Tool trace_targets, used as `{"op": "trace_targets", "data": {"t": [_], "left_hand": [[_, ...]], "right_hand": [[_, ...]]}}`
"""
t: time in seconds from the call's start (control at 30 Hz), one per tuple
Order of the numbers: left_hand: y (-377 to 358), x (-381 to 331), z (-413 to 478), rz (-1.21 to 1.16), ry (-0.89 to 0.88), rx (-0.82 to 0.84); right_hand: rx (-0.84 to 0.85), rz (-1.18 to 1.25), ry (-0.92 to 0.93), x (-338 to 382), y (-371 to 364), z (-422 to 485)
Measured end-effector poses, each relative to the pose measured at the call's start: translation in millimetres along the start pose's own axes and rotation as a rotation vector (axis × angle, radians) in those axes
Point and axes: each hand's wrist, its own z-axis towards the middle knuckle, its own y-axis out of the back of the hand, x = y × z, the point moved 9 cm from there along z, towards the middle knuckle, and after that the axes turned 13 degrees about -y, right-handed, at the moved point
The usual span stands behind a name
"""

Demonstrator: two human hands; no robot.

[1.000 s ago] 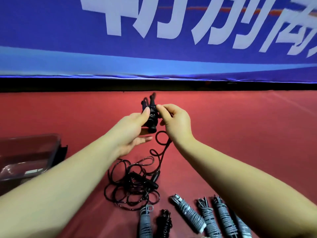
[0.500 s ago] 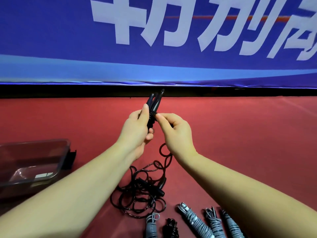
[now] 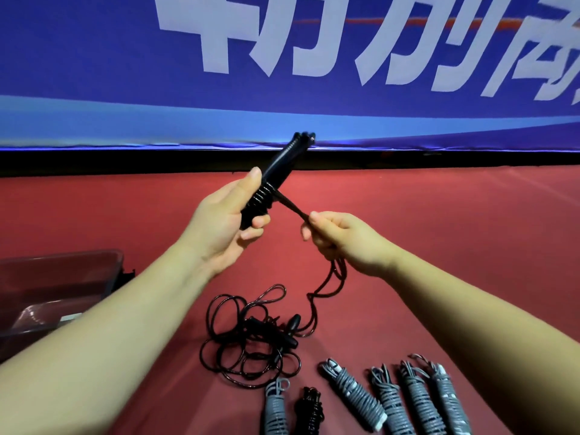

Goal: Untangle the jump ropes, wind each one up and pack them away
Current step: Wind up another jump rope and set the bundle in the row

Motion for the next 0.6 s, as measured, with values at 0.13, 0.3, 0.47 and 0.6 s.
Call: {"op": "trace_targets", "data": {"t": [0.13, 0.3, 0.47, 0.6], "left_hand": [[-16, 18, -14, 0.134, 0.126, 0.227], [-9, 30, -23, 0.934, 0.162, 0.612], [-12, 45, -25, 1.369, 0.066, 0.841], [-4, 63, -25, 1.562, 0.114, 0.813]], "right_hand": [[-0.007, -0.211, -0.043, 0, 23, -3], [0.017, -0.675, -0.157, -3, 29, -2], [0.058, -0.754, -0.219, 3, 20, 4], [-0.018, -0.998, -0.164, 23, -5, 4]]}}
